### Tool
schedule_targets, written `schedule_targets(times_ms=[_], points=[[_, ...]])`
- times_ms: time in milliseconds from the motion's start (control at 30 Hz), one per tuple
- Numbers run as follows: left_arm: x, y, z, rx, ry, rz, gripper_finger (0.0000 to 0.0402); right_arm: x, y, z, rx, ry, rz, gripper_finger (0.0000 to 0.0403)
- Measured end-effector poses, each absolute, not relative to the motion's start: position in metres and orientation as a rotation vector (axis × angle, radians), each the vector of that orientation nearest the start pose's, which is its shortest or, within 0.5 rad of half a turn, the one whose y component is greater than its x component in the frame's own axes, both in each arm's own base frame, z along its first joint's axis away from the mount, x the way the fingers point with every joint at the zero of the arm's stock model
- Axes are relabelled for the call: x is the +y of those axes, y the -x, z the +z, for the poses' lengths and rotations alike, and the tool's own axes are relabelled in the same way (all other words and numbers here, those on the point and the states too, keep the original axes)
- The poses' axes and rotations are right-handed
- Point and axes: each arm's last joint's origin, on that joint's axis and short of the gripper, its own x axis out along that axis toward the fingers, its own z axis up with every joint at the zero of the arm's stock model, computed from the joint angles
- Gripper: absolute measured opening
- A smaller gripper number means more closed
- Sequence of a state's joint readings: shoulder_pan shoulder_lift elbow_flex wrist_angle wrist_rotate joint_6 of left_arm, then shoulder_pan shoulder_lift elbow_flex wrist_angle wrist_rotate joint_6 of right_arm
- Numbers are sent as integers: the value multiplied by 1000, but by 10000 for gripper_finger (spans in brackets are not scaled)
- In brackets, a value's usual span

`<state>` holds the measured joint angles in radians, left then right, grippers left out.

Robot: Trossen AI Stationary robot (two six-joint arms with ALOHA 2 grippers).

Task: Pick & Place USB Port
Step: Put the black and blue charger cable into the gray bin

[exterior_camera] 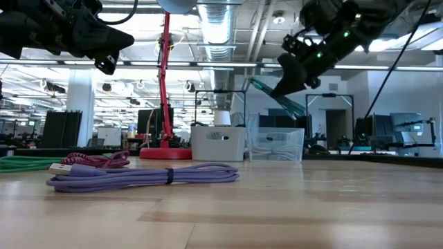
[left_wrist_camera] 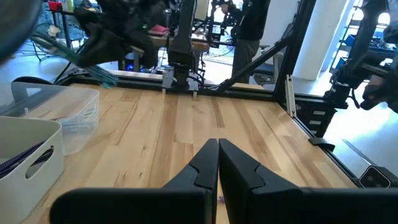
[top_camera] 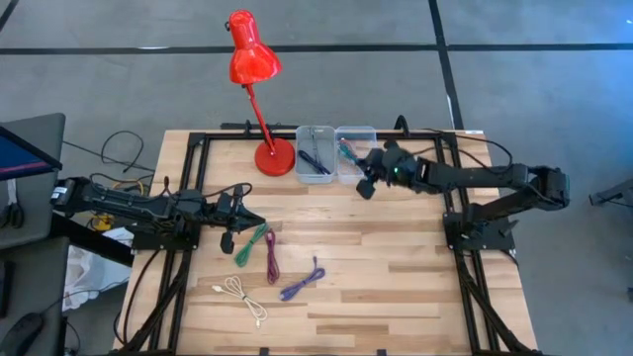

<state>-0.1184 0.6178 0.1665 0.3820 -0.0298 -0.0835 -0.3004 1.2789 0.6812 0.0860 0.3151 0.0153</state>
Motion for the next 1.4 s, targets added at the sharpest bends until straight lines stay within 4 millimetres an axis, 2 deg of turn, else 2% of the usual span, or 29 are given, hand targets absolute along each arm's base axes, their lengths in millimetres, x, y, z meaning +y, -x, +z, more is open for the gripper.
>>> schedule_targets(times_ms=[133,300,600,700,833,1133,1233,1400], points=[[-17,-147,197,73,78,-86,12,-110,-249,226,428,-38,-599,5],[-17,-147,197,73,79,-86,12,-133,-252,214,403,-63,-619,5],[-17,-147,197,73,79,-86,12,-164,-258,170,484,-125,-684,5],[-17,-147,197,73,79,-86,12,-168,-261,162,466,-141,-655,5],[-17,-147,197,73,79,-86,12,-172,-268,166,415,-140,-633,5],[-17,-147,197,73,78,-86,12,-179,-298,210,253,-138,-521,5],[-17,-147,197,73,78,-86,12,-179,-311,212,251,-131,-500,5],[-17,-147,197,73,79,-86,12,-184,-332,204,271,-160,-452,5]])
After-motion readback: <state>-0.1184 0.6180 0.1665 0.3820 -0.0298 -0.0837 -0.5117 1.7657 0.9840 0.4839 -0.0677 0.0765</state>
